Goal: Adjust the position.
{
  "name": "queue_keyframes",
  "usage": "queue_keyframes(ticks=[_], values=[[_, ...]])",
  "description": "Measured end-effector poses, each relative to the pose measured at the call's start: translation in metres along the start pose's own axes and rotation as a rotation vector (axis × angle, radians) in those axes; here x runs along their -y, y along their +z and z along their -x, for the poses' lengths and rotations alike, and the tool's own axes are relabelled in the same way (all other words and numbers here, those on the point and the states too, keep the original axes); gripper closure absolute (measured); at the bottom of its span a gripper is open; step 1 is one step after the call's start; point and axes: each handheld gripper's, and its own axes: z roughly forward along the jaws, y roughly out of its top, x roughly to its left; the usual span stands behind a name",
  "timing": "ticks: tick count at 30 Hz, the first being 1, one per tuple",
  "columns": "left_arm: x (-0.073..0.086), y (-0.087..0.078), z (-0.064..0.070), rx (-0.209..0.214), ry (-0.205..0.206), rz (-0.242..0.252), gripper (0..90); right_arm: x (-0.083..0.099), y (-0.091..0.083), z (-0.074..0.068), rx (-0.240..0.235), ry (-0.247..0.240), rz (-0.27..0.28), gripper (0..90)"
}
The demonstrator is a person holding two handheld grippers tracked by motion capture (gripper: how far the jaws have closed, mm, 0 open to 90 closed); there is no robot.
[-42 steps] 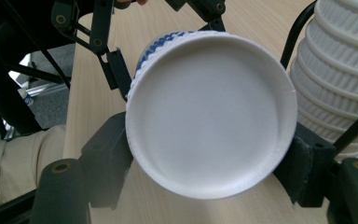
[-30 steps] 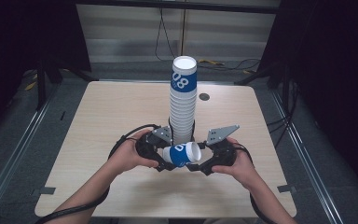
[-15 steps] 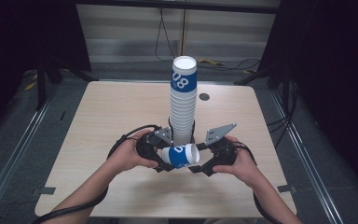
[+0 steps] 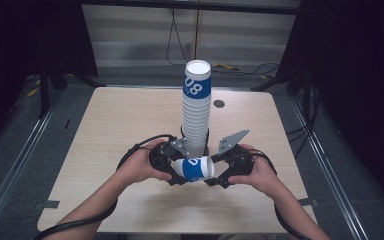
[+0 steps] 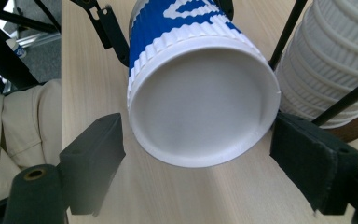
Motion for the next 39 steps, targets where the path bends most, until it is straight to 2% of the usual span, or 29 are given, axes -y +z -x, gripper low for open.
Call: queue_keyframes(ticks=[2, 10, 16, 18, 20, 21, 27, 30, 32, 36, 39], values=[[-0.001, 0.000, 0.000, -0.010, 0.011, -0.014, 23.0, -0.001, 0.000, 0.000, 0.001, -0.007, -0.019, 16.8], [-0.008, 0.001, 0.002, 0.002, 0.022, -0.031, 23.0, -0.007, 0.001, 0.000, -0.007, 0.003, -0.083, 17.1], [-0.010, 0.003, 0.004, -0.005, 0.013, -0.030, 23.0, -0.012, 0.003, 0.001, -0.002, -0.001, -0.120, 19.1], [-0.011, 0.003, 0.003, -0.001, 0.027, -0.047, 23.0, -0.013, 0.003, 0.002, -0.003, 0.000, -0.139, 19.4], [-0.011, 0.003, 0.003, -0.003, 0.019, -0.052, 23.0, -0.015, 0.003, 0.002, -0.006, -0.006, -0.156, 19.6], [-0.012, 0.003, 0.002, -0.006, 0.039, -0.063, 23.0, -0.016, 0.004, 0.002, -0.007, -0.012, -0.164, 19.8], [-0.013, 0.004, 0.003, -0.005, 0.029, -0.064, 22.9, -0.020, 0.008, 0.001, -0.010, -0.018, -0.219, 20.0], [-0.013, 0.005, 0.004, -0.010, 0.030, -0.071, 22.8, -0.022, 0.009, 0.002, -0.012, -0.046, -0.230, 20.5], [-0.013, 0.005, 0.004, -0.002, 0.036, -0.076, 22.8, -0.023, 0.009, 0.002, -0.013, -0.034, -0.237, 21.0], [-0.014, 0.005, 0.004, -0.004, 0.060, -0.094, 22.8, -0.025, 0.010, 0.002, -0.016, -0.042, -0.254, 21.6], [-0.014, 0.005, 0.005, -0.004, 0.043, -0.094, 22.8, -0.026, 0.011, 0.002, -0.022, -0.039, -0.263, 21.7]])
